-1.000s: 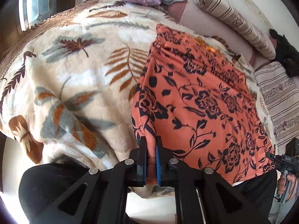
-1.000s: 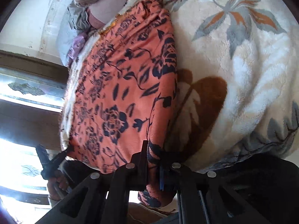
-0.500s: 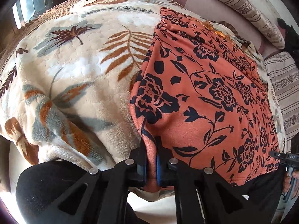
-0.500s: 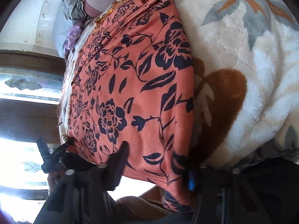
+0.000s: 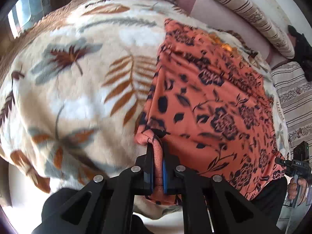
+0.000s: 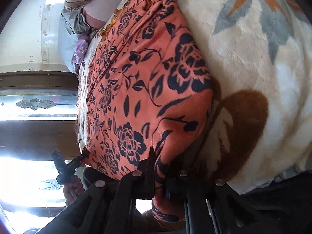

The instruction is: Fold small clothes

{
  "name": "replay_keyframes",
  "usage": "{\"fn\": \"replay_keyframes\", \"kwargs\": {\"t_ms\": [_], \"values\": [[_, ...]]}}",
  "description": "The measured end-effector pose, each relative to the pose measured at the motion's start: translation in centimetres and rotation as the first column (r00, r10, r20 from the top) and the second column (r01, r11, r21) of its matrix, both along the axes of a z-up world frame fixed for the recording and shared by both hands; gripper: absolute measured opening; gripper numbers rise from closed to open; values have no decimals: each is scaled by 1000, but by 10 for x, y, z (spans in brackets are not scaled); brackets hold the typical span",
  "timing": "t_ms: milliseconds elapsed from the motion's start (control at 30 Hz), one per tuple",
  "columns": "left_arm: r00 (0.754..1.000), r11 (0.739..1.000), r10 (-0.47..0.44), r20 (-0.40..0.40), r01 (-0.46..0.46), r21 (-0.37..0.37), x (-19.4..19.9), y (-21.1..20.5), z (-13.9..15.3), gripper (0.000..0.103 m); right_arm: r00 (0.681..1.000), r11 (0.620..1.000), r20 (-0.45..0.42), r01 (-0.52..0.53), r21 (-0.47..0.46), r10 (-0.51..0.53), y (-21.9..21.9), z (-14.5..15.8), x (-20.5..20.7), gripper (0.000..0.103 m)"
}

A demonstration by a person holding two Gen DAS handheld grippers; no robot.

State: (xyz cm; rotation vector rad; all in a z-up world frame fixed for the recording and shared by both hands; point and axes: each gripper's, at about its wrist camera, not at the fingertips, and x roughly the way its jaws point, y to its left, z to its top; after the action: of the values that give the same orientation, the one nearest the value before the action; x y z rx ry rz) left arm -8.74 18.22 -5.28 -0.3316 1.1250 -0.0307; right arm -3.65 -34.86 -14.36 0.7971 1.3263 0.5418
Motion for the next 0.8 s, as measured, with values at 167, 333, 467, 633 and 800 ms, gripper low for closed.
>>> {"fn": "replay_keyframes", "kwargs": {"t_ms": [167,333,467,633,800], "values": [[971,998,8,240,9,-70,87,12,77,7,976,996,213,34,88,-52,-5,78,90,7],[963,999,-8,270,-4,44,209,2,58,24,947,986,280,138,88,-158,-17,82,203,11],[993,979,-25,115,1,203,261,-10,-25,62,974,981,136,189,-44,-182,-17,4,252,50],[976,993,74,204,-91,78,238,18,-12,67,934,970,271,242,-2,-232,-31,28,225,87],[958,990,137,251,-137,-17,205,36,-2,83,927,962,323,241,-127,-190,-45,43,193,88]]}}
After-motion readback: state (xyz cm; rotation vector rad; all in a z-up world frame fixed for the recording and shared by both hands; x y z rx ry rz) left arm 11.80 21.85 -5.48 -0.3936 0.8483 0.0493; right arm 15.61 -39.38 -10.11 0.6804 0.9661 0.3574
